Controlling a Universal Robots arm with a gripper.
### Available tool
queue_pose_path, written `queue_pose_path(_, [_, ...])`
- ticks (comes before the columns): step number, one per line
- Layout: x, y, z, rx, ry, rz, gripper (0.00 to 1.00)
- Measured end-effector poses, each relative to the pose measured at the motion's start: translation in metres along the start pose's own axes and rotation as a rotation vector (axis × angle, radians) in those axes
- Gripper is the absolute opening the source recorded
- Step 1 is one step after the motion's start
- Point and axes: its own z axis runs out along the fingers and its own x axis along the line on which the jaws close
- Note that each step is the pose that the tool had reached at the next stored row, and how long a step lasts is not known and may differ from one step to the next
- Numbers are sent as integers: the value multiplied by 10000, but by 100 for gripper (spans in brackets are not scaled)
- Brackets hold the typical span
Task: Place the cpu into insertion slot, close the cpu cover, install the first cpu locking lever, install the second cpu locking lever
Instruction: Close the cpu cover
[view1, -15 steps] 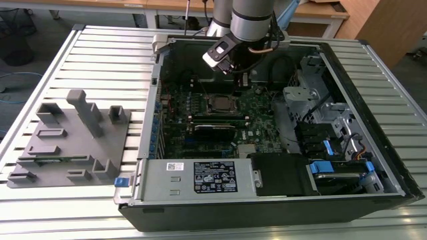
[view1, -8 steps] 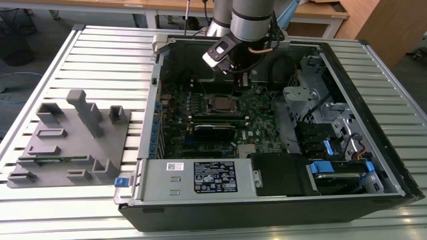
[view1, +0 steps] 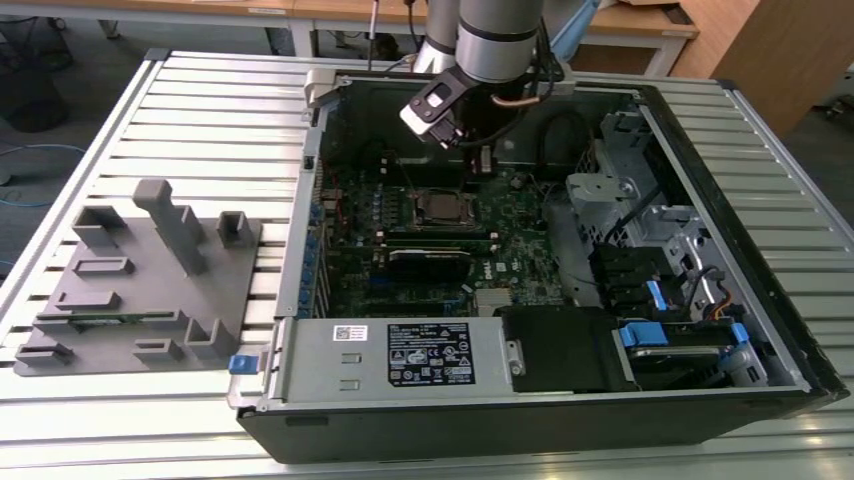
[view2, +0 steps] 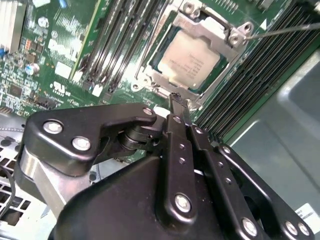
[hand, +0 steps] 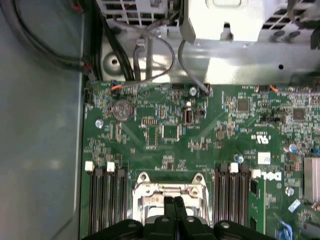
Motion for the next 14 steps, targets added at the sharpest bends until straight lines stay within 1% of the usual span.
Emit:
queue_pose_path(6, [1, -122, 5, 0, -1, 0, 10])
queue_pose_path(12, [2, -223, 10, -1, -1, 0, 10])
queue_pose_path(14, [2, -272, 12, 0, -2, 0, 10])
